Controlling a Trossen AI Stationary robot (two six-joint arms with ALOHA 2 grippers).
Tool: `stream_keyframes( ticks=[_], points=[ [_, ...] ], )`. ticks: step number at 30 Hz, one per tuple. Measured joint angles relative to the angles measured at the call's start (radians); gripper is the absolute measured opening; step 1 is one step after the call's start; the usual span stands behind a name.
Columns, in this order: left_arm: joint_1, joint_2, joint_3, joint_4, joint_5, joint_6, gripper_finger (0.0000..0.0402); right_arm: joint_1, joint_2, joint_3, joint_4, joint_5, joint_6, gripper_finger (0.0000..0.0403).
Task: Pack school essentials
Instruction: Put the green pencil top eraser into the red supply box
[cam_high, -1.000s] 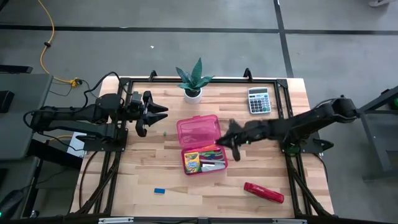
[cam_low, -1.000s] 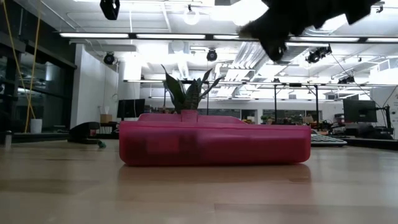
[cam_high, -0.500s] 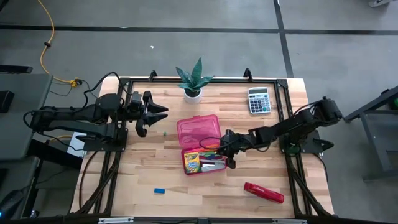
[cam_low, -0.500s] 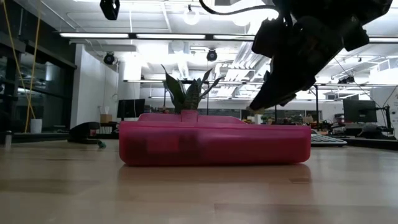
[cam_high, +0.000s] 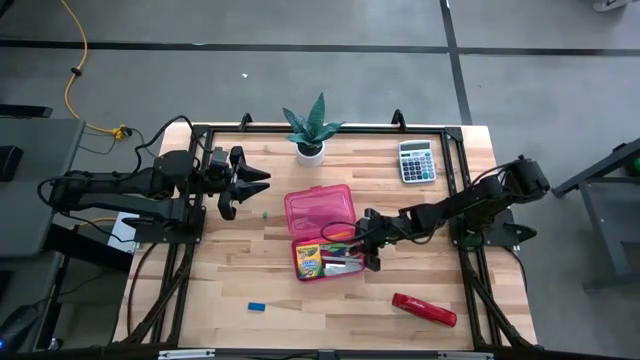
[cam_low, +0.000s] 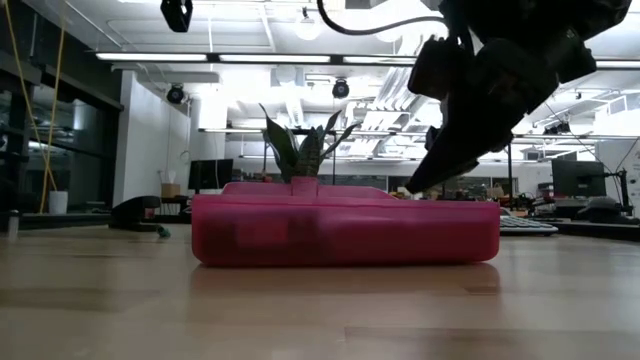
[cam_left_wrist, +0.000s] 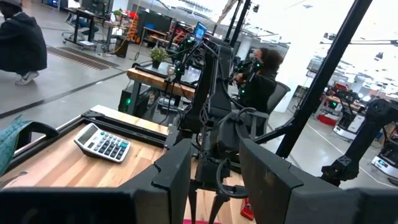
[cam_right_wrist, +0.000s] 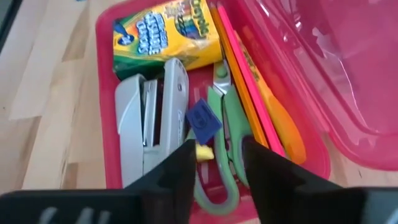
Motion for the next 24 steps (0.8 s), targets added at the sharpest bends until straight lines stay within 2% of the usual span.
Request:
stream_keyframes(
  ticks=[7, 11, 16, 20, 24],
  points=[
    [0.000, 0.000, 0.000, 0.000, 0.000, 0.000, 0.0124, -0.025, -0.065, 0.035, -0.031, 0.000, -0.004, 0.0178],
    [0.000, 0.000, 0.000, 0.000, 0.000, 0.000, 0.0124, -0.054, -0.177, 0.089, -0.037, 0.013, -0.049, 0.0181],
    [0.000, 0.000, 0.000, -0.001, 0.000, 0.000, 0.0124, -0.083, -0.300, 0.192, 0.012, 0.080, -0.138, 0.0181],
    [0.000, 0.000, 0.000, -0.002, -0.018, 0.000, 0.0124, -0.102, -0.342, 0.253, 0.027, 0.120, -0.220, 0.0181],
    [0.000, 0.000, 0.000, -0.001, -0.089, 0.042, 0.0124, -0.103, -0.348, 0.286, 0.026, 0.119, -0.259, 0.0181]
  ],
)
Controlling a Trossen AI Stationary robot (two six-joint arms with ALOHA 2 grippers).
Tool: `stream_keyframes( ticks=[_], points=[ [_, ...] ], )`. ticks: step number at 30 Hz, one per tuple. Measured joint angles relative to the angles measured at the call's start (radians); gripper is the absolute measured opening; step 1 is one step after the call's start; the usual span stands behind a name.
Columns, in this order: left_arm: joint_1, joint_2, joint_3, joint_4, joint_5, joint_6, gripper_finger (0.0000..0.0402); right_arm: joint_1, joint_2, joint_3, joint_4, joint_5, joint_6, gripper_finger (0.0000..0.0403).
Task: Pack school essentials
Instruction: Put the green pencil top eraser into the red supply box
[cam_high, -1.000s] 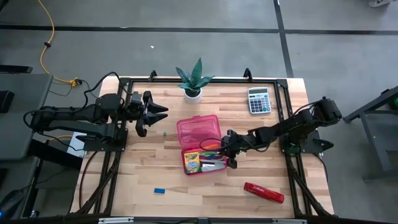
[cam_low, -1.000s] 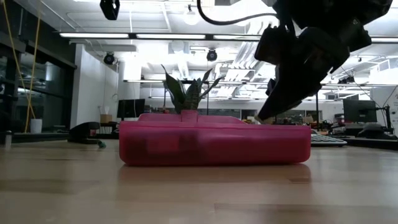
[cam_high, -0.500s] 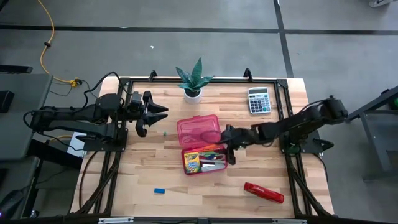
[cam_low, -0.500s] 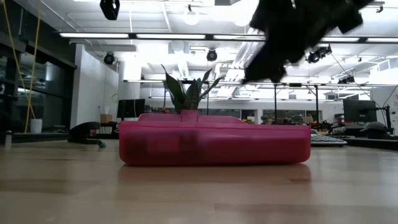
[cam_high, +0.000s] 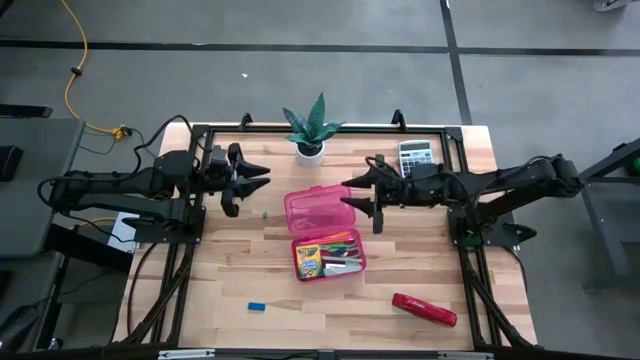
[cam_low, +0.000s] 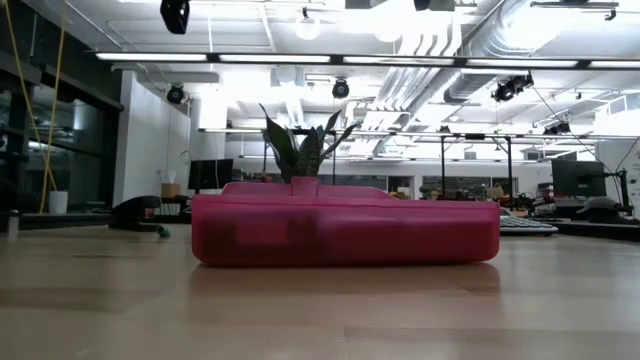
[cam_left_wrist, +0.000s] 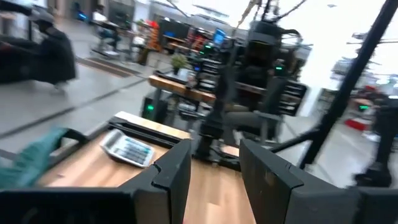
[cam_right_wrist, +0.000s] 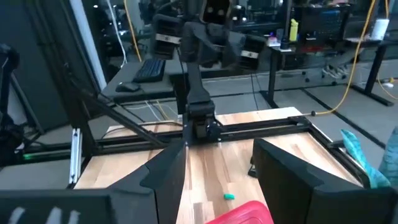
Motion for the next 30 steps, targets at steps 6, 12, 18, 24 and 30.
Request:
stream_keyframes(
  ticks=[6, 12, 18, 24, 30],
  points=[
    [-0.015, 0.006, 0.000, 0.000, -0.059, 0.112, 0.0124, 0.000, 0.001, 0.003, -0.006, -0.001, -0.007, 0.0181],
    [-0.073, 0.019, 0.000, 0.021, -0.096, 0.212, 0.0124, 0.000, 0.001, 0.003, -0.007, 0.000, -0.018, 0.0181],
    [-0.096, 0.021, 0.000, 0.074, -0.089, 0.212, 0.0124, 0.000, 0.001, 0.003, -0.070, 0.034, 0.005, 0.0181],
    [-0.100, 0.021, 0.000, 0.091, -0.087, 0.213, 0.0124, 0.000, 0.001, 0.003, -0.079, 0.034, 0.019, 0.0181],
    [-0.099, 0.021, 0.000, 0.091, -0.094, 0.201, 0.0124, 0.000, 0.001, 0.003, -0.078, 0.034, 0.019, 0.0181]
  ],
)
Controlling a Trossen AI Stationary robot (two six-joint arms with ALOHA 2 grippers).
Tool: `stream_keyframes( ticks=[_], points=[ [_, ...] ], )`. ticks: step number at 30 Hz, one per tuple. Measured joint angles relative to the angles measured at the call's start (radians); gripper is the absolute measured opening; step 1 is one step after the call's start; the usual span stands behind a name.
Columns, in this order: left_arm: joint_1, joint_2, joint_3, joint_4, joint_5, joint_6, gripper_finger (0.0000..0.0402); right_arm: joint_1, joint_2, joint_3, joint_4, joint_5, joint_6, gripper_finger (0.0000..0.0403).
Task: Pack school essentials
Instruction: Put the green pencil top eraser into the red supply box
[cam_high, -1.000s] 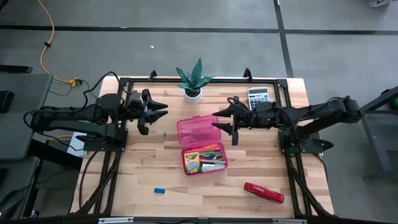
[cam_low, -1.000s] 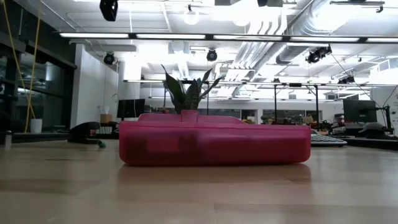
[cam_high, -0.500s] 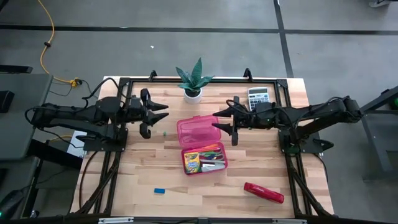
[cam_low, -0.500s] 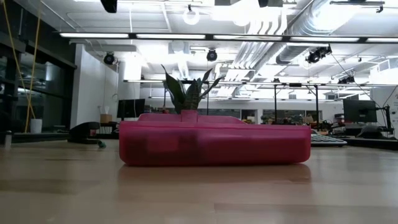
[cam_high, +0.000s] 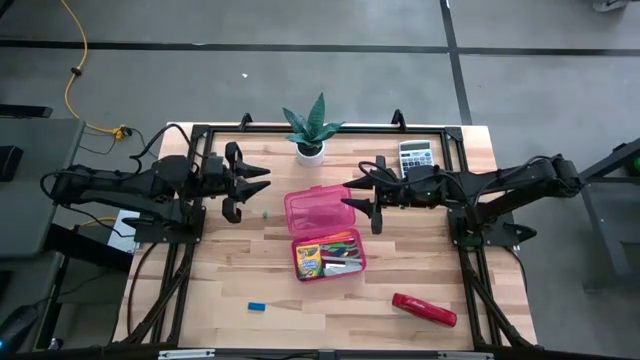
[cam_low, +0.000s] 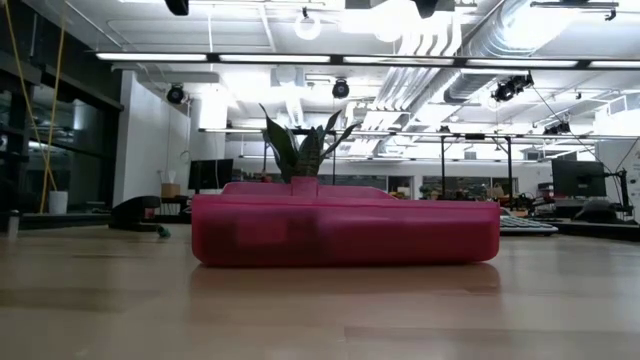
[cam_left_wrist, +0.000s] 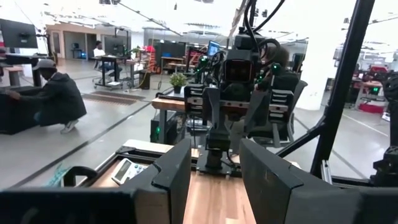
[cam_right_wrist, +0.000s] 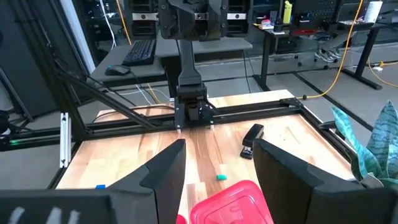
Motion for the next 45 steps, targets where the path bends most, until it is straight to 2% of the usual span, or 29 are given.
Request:
stream_keyframes(
  ticks=[11, 18, 26, 37, 40, 43, 45],
  points=[
    [0.000, 0.000, 0.000, 0.000, -0.001, -0.006, 0.0124, 0.000, -0.002, 0.000, -0.008, 0.000, 0.000, 0.0181],
    [0.000, 0.000, 0.000, -0.009, -0.001, -0.008, 0.0124, 0.000, -0.092, -0.001, -0.108, 0.019, 0.001, 0.0181],
    [0.000, 0.000, 0.000, -0.009, -0.002, -0.008, 0.0124, 0.000, -0.152, -0.088, -0.044, 0.019, 0.046, 0.0181],
    [0.000, 0.000, 0.000, -0.016, -0.018, -0.029, 0.0124, 0.000, -0.153, -0.093, -0.004, 0.027, 0.036, 0.0181],
    [0.000, 0.003, 0.001, -0.125, -0.134, -0.133, 0.0125, 0.000, -0.153, -0.093, -0.004, 0.027, 0.035, 0.0181],
    [0.001, 0.030, 0.001, -0.370, -0.227, -0.286, 0.0135, 0.000, -0.153, -0.093, -0.004, 0.027, 0.038, 0.0181],
    [0.004, 0.064, 0.000, -0.552, -0.259, -0.440, 0.0144, 0.000, -0.153, -0.093, -0.006, 0.027, 0.043, 0.0181]
  ],
)
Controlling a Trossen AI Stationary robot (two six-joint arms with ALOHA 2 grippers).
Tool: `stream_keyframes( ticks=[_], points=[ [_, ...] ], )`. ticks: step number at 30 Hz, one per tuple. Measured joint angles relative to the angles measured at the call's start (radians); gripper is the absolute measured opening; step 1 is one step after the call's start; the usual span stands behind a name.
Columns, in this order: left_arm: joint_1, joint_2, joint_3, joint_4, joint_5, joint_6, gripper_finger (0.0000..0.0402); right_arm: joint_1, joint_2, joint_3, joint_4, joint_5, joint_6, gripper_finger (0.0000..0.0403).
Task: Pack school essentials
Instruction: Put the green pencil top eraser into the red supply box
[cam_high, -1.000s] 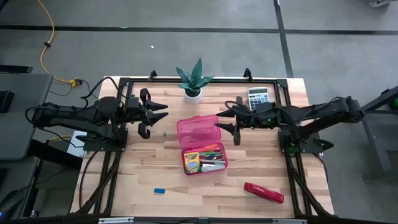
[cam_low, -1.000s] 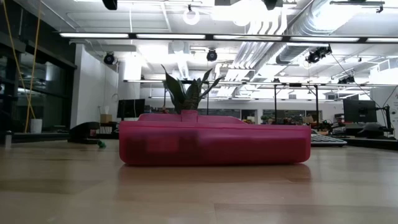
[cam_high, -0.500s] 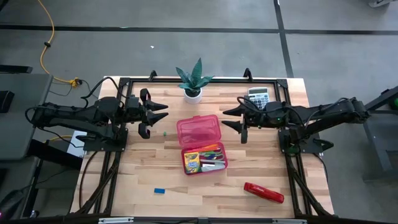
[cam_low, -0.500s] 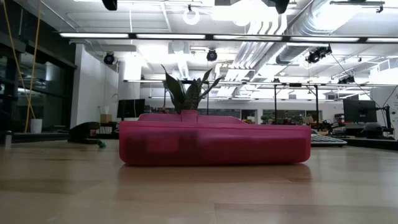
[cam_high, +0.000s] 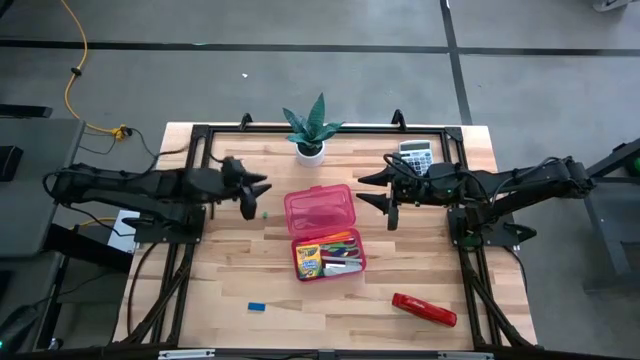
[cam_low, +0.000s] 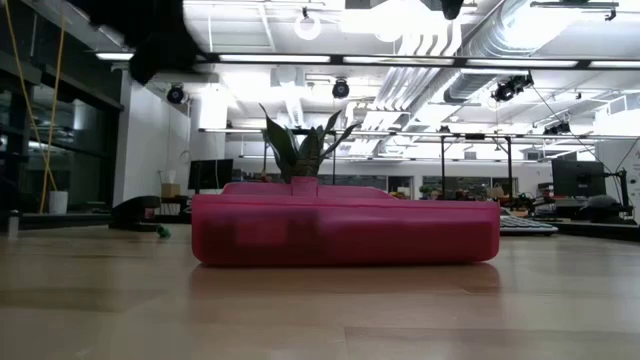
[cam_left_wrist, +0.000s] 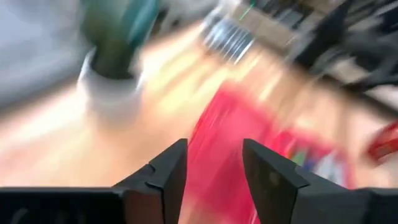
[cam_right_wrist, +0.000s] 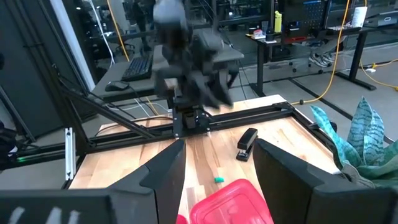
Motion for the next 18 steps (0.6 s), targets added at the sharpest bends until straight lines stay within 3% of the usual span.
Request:
stream_keyframes(
  ticks=[3, 6, 14, 18],
  points=[
    [0.000, 0.076, -0.002, -0.211, -0.005, -0.243, 0.0158, 0.000, 0.000, 0.000, -0.004, 0.000, 0.000, 0.0181],
    [-0.002, 0.169, -0.025, -0.280, 0.020, -0.396, 0.0169, 0.000, 0.000, 0.000, -0.004, 0.011, 0.001, 0.0181],
    [-0.003, 0.453, -0.037, -0.136, 0.110, -0.562, 0.0174, 0.000, 0.000, 0.000, -0.008, 0.046, 0.003, 0.0181],
    [-0.001, 0.570, -0.037, -0.142, 0.130, -0.639, 0.0174, 0.000, 0.000, 0.000, -0.013, 0.046, 0.031, 0.0181]
  ],
)
